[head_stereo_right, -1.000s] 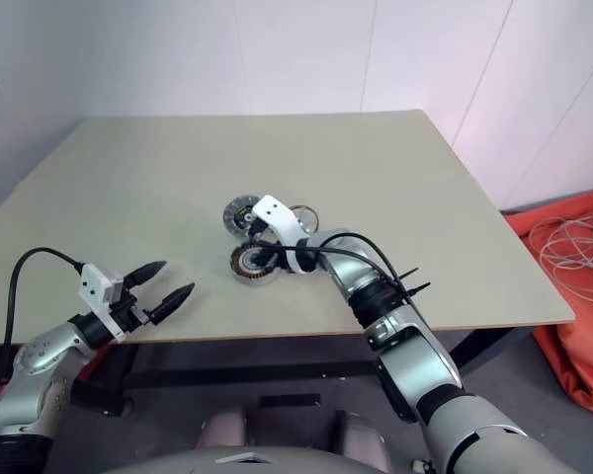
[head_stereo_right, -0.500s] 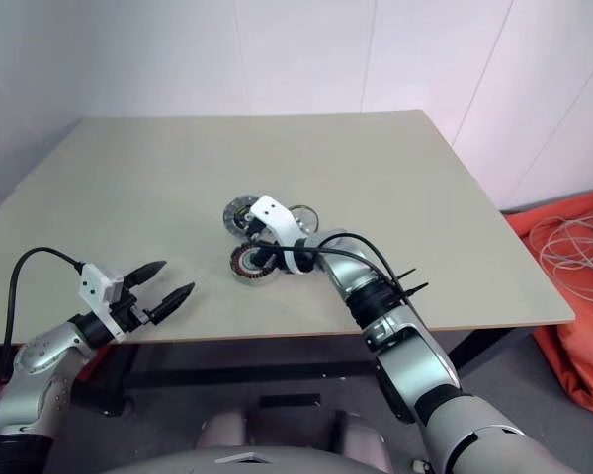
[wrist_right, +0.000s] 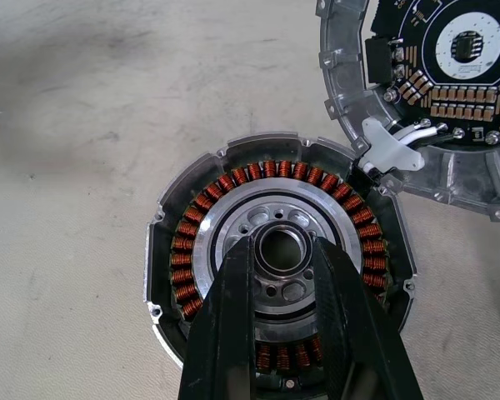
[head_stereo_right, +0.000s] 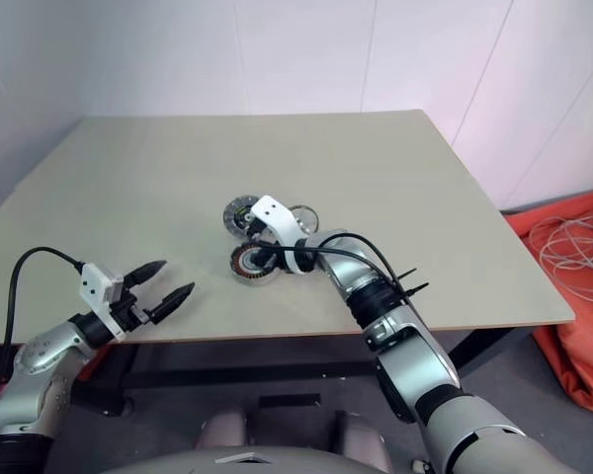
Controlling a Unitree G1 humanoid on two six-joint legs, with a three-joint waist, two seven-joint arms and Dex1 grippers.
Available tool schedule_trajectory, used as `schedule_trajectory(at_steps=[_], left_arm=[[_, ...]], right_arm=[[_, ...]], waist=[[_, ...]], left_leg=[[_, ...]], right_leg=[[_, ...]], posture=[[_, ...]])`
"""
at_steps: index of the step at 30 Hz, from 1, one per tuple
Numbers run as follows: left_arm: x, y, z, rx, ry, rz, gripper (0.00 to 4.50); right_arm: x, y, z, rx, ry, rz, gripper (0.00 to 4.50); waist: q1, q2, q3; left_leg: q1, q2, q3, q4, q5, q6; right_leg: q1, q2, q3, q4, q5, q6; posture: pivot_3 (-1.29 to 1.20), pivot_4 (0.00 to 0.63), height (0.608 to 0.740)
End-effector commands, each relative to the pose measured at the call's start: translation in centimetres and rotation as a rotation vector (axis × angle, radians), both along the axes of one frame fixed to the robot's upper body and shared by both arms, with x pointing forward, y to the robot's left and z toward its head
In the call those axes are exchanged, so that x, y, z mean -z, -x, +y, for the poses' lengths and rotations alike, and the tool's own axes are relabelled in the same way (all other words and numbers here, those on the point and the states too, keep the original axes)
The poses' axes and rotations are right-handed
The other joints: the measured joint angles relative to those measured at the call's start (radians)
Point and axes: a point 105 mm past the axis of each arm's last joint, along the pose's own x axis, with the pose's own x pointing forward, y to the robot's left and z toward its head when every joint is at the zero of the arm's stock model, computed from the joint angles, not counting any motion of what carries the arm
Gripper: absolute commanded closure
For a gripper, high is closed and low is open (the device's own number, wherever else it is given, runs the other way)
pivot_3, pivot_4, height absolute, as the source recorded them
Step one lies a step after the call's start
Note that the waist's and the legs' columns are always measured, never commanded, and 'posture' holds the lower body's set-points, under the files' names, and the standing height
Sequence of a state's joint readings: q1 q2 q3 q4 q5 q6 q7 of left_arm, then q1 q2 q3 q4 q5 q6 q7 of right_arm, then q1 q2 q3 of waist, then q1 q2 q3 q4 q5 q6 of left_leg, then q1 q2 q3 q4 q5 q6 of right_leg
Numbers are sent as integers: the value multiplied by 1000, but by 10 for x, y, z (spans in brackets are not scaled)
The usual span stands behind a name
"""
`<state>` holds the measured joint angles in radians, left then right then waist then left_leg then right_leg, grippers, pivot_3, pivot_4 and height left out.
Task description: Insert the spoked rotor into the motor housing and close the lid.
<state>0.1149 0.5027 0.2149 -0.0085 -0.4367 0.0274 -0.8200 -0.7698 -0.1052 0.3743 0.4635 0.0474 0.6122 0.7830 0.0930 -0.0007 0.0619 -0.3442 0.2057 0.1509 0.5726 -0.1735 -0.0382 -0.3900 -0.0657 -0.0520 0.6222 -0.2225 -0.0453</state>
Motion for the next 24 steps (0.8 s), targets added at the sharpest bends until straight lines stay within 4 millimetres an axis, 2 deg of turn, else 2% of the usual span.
schedule_trajectory(at_steps=[1, 16, 24], left_arm=[[-14, -5, -1, 4, -15, -61, 0], [-14, -6, -1, 2, -18, -61, 0], [-15, -7, -1, 2, -22, -63, 0]], right_arm=[[-10, -4, 1, 2, -20, -22, 3844], [-8, 1, 3, -16, -26, 6, 3844], [-11, 0, 4, -13, -40, 1, 1068]], waist=[[0, 0, 0], [0, 0, 0], [1, 0, 0]], left_leg=[[0, 0, 0, 0, 0, 0], [0, 0, 0, 0, 0, 0], [0, 0, 0, 0, 0, 0]], right_leg=[[0, 0, 0, 0, 0, 0], [0, 0, 0, 0, 0, 0], [0, 0, 0, 0, 0, 0]], posture=[[0, 0, 740], [0, 0, 740], [0, 0, 740]])
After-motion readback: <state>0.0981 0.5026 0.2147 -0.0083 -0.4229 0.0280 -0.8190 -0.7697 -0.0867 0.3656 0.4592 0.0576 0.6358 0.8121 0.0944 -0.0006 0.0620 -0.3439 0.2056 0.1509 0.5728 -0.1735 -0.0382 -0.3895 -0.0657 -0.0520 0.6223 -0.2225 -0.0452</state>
